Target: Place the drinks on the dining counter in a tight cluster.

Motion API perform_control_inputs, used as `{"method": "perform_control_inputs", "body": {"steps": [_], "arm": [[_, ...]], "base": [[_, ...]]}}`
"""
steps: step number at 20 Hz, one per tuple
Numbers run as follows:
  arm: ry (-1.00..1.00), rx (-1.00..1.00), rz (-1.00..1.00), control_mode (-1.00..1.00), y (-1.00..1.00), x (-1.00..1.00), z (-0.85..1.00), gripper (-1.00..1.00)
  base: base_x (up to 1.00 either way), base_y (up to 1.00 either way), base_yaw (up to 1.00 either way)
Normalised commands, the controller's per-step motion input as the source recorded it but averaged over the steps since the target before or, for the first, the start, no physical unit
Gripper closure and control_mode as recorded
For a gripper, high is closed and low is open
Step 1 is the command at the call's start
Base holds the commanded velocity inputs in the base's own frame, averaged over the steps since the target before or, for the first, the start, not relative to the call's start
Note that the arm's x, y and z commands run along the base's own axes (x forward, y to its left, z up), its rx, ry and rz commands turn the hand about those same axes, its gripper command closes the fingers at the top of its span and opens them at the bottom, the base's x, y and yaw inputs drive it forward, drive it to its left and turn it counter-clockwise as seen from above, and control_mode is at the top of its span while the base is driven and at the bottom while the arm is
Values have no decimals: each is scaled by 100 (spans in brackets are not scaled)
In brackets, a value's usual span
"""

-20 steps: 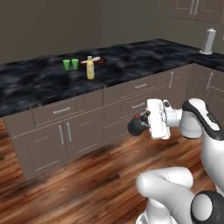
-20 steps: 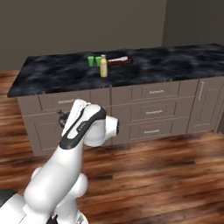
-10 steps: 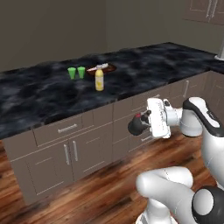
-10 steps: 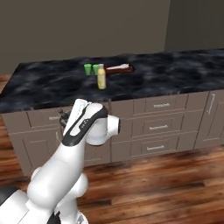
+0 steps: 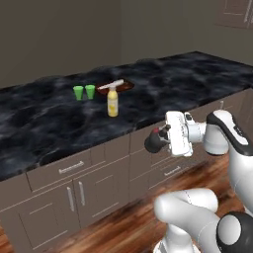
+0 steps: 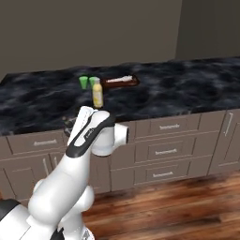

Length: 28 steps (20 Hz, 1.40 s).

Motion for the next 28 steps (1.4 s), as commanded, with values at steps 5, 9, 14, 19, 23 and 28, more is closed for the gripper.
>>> {"method": "perform_control_inputs", "body": {"steps": [5,9,14,19,23,28], "arm": [[0,0,0,100,0,0,0,100],[0,0,0,100,0,0,0,100],[0,0,0,100,0,0,0,100],[0,0,0,100,0,0,0,100],[0,0,0,100,0,0,0,100],[0,0,0,100,0,0,0,100]], "base": [[72,-28,5],[71,-28,8],[67,-31,9],[68,-30,10],[65,-26,24],[61,-29,25]]}}
